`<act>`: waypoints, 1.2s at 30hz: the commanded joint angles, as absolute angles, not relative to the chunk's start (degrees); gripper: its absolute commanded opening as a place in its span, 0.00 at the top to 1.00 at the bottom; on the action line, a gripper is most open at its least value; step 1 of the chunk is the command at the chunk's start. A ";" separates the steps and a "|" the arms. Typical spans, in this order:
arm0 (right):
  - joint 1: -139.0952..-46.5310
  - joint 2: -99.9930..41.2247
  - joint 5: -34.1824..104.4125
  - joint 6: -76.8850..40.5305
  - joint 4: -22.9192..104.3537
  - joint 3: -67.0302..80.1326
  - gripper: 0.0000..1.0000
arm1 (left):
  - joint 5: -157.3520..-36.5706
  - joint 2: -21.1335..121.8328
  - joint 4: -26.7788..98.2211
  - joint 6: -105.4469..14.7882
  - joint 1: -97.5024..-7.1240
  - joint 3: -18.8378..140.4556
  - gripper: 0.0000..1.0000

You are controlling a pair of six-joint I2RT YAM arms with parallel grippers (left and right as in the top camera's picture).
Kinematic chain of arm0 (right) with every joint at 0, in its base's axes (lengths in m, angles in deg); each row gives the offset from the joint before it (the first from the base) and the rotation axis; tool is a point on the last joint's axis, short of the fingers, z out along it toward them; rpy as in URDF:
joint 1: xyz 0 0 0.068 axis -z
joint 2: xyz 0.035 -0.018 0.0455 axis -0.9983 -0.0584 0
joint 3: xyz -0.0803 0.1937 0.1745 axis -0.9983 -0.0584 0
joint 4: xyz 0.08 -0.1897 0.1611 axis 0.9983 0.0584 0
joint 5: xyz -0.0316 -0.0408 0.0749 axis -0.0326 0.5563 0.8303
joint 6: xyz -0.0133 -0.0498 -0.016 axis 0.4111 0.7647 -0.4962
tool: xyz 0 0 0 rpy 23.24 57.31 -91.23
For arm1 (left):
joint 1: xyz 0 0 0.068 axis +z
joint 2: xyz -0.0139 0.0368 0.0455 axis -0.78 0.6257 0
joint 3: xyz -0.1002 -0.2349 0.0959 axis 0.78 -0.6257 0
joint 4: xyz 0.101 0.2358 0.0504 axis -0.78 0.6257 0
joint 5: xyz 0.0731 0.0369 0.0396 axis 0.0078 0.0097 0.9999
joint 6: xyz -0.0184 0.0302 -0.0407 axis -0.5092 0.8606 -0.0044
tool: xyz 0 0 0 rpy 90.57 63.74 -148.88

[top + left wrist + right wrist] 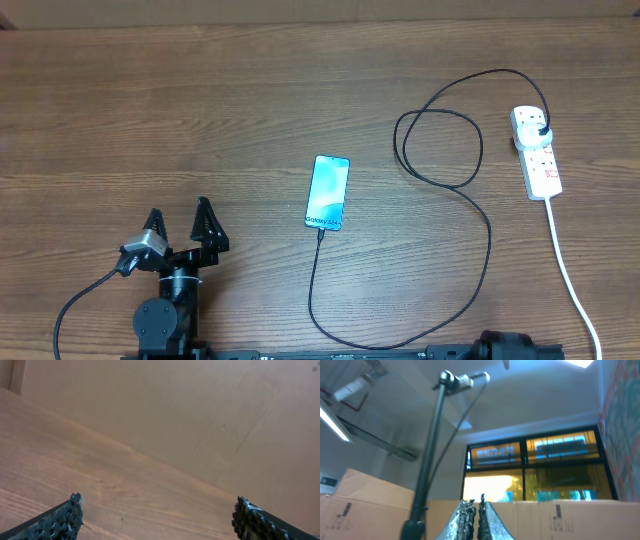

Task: Plug charger to phone and switch on socket

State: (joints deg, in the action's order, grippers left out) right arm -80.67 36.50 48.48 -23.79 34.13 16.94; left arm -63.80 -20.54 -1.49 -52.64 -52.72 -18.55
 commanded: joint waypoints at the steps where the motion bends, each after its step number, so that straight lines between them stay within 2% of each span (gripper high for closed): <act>1: -79.80 40.96 47.58 -25.39 32.73 13.62 0.89 | -63.70 -20.98 0.43 -52.42 -52.41 -18.79 0.00; 6: -78.16 41.03 47.19 -25.46 32.14 12.84 0.86 | -63.41 -20.98 5.53 -52.38 -52.41 -18.79 0.01; 11: -76.80 41.03 47.06 -25.46 32.01 12.40 0.75 | -63.41 -20.91 5.42 -52.42 -52.41 -18.79 0.00; 20: -79.54 41.07 47.21 -25.43 31.96 12.40 0.72 | -63.45 -20.94 5.42 -52.42 -52.41 -18.79 0.01; 22: -80.02 41.07 47.23 -25.46 31.96 12.40 0.63 | -63.41 -20.91 5.42 -52.42 -52.41 -18.79 0.00; 23: -80.13 41.07 47.23 -25.46 31.94 12.40 0.48 | -63.41 -20.91 5.42 -52.42 -52.41 -18.79 0.00; 25: -80.10 41.07 46.45 -25.46 30.26 12.09 0.00 | -63.41 -20.94 5.42 -52.42 -52.41 -18.79 0.00; 31: -80.06 41.05 36.02 -25.48 19.53 6.32 0.00 | -63.41 -20.91 5.42 -52.42 -52.41 -18.79 0.00; 36: -80.06 41.05 29.81 -25.48 26.59 -1.22 0.00 | -63.43 -20.91 5.42 -52.42 -52.41 -18.79 0.00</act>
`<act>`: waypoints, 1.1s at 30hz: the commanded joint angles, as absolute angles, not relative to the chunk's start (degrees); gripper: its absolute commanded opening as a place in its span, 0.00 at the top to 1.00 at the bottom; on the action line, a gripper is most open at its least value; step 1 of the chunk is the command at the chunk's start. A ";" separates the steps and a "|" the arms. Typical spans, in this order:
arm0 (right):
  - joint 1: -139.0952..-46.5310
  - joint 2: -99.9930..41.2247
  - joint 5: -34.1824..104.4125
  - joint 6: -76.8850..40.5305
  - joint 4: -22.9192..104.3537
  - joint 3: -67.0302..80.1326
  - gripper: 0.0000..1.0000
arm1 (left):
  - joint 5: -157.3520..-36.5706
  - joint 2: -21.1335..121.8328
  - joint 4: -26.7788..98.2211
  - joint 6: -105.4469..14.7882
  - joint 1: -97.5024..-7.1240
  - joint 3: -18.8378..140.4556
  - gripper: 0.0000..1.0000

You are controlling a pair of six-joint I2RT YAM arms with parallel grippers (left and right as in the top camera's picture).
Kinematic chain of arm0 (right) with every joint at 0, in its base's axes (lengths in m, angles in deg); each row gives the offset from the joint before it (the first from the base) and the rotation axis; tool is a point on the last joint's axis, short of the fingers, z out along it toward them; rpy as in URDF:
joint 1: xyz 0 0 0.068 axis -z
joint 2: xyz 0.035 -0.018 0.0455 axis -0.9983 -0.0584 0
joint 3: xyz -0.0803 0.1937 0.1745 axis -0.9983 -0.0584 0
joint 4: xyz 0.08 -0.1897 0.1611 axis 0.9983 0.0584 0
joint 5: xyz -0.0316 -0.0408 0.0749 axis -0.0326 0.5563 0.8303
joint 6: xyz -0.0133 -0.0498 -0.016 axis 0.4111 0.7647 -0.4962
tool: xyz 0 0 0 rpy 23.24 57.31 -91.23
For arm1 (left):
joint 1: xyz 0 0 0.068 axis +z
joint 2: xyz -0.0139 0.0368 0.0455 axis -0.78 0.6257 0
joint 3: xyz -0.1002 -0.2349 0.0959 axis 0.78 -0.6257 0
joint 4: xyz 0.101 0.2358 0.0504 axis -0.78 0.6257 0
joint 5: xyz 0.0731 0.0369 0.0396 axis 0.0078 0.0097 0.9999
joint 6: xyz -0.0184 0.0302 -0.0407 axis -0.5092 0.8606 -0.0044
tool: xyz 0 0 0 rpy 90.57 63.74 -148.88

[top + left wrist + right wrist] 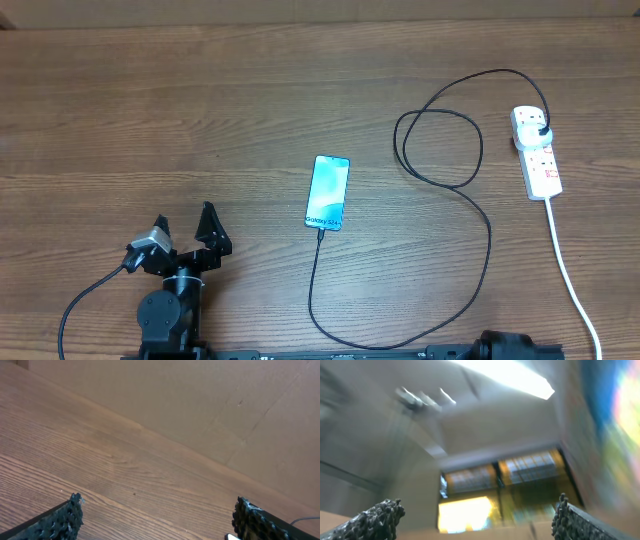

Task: Plug charger to phone and switch on socket

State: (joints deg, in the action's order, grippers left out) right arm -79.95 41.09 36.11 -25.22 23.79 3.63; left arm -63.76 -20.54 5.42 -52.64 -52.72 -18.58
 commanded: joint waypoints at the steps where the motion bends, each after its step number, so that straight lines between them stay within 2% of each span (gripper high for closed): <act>1: -80.06 41.05 29.31 -25.46 27.61 -3.32 0.00 | -63.41 -20.94 5.42 -52.42 -52.41 -18.79 0.00; 8: -80.06 41.05 31.83 -25.50 23.46 -22.99 0.00 | -63.41 -20.91 5.42 -52.42 -52.41 -18.79 0.01; 22: -80.06 41.05 31.56 -25.56 -3.86 -60.63 0.00 | -63.43 -20.91 5.42 -52.42 -52.41 -18.79 0.00; 28: -80.06 41.03 29.49 -29.48 -4.91 -67.01 0.00 | -63.43 -20.94 5.42 -52.42 -52.41 -18.79 0.00; 33: -80.06 41.01 26.51 -29.61 3.29 -66.88 0.00 | -63.41 -20.91 5.42 -52.42 -52.41 -18.79 0.00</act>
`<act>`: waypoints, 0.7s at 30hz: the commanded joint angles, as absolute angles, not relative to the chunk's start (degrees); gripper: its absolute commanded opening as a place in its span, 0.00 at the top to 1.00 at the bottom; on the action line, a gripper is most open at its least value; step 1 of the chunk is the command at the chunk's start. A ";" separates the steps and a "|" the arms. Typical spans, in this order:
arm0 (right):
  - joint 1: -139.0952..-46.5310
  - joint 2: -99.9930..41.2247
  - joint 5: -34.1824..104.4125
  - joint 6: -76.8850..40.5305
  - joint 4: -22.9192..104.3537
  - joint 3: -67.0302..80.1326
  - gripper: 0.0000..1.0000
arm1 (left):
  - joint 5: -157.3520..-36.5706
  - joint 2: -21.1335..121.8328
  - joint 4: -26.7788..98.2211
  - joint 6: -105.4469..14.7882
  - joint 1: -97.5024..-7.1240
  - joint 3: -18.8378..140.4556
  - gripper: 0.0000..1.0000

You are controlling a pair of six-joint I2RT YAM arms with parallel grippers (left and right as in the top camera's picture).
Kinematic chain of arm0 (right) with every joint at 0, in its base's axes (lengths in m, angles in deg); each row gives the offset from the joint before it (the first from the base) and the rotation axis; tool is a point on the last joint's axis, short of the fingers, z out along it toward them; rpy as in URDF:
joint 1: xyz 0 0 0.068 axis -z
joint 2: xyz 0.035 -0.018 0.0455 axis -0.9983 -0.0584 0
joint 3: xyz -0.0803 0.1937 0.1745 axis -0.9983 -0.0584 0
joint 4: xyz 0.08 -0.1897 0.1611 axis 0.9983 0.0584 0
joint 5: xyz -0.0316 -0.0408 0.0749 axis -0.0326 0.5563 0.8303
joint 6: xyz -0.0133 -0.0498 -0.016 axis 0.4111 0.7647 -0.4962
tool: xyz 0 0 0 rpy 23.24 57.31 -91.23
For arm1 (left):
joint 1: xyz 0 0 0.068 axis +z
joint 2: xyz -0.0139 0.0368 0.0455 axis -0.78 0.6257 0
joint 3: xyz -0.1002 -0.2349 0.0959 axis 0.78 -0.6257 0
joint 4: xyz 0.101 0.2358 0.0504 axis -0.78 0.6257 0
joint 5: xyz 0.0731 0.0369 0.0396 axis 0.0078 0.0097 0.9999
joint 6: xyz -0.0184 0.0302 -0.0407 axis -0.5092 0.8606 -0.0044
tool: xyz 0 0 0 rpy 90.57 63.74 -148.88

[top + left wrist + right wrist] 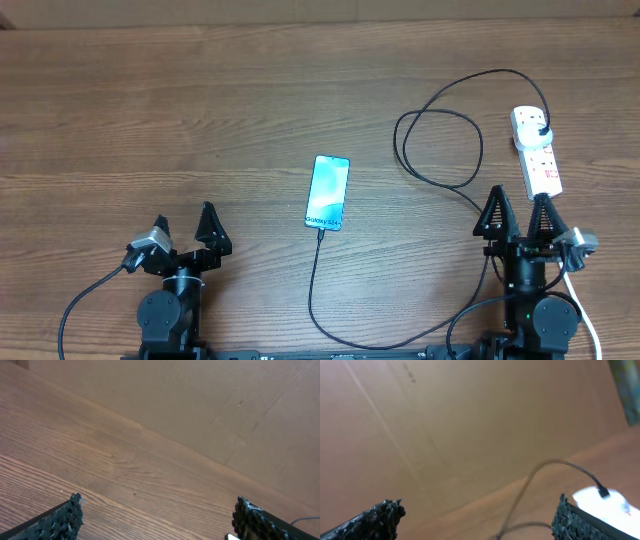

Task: Plug charger to phone and switch on socket

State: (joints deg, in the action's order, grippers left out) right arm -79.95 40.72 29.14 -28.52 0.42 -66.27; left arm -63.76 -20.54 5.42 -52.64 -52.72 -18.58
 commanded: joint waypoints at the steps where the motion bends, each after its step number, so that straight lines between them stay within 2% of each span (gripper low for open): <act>1: -80.06 41.01 26.51 -29.61 4.66 -66.88 0.00 | -63.43 -20.94 5.42 -52.42 -52.41 -18.79 0.01; 5: -80.06 40.96 26.62 -29.46 12.80 -66.88 0.00 | -63.41 -20.94 5.42 -52.42 -52.41 -18.79 0.00; 21: -80.06 40.79 26.71 -29.56 12.75 -66.86 0.00 | -63.43 -20.91 5.42 -52.42 -52.41 -18.79 0.01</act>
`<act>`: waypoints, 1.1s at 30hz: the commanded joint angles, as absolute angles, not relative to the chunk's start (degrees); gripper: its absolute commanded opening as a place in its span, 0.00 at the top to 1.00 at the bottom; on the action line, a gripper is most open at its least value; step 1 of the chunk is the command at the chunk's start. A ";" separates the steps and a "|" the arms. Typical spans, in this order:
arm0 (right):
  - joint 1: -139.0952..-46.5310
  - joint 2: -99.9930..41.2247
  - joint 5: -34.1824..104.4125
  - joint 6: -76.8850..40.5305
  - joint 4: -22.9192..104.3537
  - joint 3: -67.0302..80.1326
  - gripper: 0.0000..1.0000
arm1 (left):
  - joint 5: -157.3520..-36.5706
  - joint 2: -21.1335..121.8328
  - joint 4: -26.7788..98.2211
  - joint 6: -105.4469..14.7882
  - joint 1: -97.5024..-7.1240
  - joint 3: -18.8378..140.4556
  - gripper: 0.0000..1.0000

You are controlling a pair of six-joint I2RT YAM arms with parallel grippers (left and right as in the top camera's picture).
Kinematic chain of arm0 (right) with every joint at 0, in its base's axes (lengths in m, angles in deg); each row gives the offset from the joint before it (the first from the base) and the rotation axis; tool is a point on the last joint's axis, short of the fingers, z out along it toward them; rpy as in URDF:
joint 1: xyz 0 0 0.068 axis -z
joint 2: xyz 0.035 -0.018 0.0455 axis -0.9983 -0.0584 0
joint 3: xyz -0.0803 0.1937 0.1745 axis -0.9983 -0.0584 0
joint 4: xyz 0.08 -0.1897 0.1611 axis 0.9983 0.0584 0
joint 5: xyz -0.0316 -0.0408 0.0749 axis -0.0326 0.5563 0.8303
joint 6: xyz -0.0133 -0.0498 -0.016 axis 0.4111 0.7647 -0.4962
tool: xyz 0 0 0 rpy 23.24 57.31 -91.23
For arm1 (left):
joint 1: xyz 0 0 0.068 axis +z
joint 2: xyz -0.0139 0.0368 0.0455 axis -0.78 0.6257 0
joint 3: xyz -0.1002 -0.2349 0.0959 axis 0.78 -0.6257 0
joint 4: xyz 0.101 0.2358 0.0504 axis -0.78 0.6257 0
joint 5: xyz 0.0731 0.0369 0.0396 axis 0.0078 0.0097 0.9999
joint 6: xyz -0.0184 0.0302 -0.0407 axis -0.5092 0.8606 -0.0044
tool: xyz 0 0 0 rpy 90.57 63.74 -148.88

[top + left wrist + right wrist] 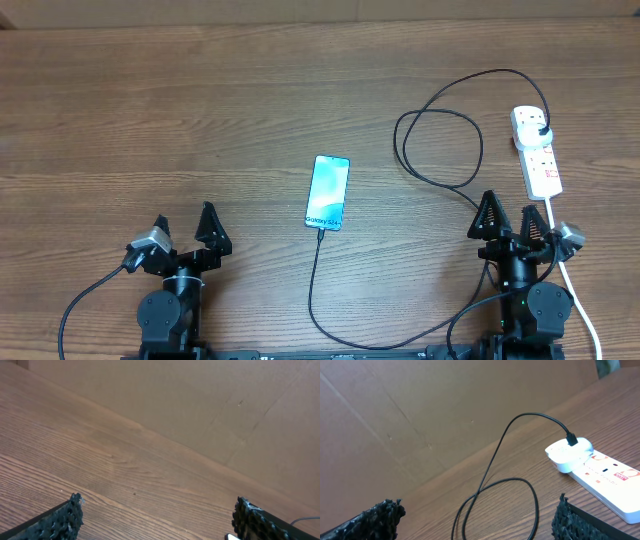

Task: Plug charger to phone and switch on socket

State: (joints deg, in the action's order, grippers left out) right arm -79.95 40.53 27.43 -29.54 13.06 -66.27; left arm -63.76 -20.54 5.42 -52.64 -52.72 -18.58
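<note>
A phone [327, 192] with a lit blue screen lies at the table's middle, the black charger cable [470, 200] running into its near end. That cable loops right and back to a charger plug [541, 131] seated in the white socket strip [538, 155], which also shows in the right wrist view as the strip [600, 476] with the cable [495, 490] looped before it. My left gripper [182, 222] stands open near the front left, nothing between its fingers [60, 520]. My right gripper [510, 216] stands open at the front right, just short of the strip.
A brown cardboard wall [200, 405] runs along the table's far edge. The strip's white lead [570, 275] trails toward the front edge beside my right arm. Bare wooden tabletop [180, 110] lies at the left and back.
My right gripper has shifted slightly left and tipped down a little, so the socket strip and looped cable now show fully in its view. The left gripper has not moved.
At first the right arm was out of the overhead view, gripper shut and pointing at the ceiling; the left gripper was open. Then the right gripper was open and the left had drawn back slightly. Later the right arm stood near the strip, and now faces it.
</note>
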 commanded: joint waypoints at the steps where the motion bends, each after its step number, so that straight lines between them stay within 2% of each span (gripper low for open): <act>1: -80.06 40.79 26.71 -29.56 12.75 -66.86 0.00 | -63.41 -20.91 5.42 -52.42 -52.41 -18.79 0.00; 10: -80.02 40.79 26.73 -25.65 12.80 -66.86 0.00 | -63.43 -20.91 5.42 -52.42 -52.41 -18.79 0.00; 15: -80.28 40.79 27.24 -9.41 12.86 -66.88 0.00 | -63.41 -20.94 5.42 -52.42 -52.41 -18.79 0.00; 18: -80.28 40.79 27.13 -5.22 12.86 -66.88 0.00 | -63.43 -20.91 5.42 -52.42 -52.41 -18.79 0.00; 33: -80.28 41.22 27.13 -5.28 12.73 -66.88 0.00 | -63.41 -20.91 5.42 -52.42 -52.41 -18.79 0.00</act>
State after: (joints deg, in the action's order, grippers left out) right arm -79.99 40.55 27.06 -5.94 13.10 -66.27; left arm -63.76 -20.54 5.42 -52.64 -52.72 -18.58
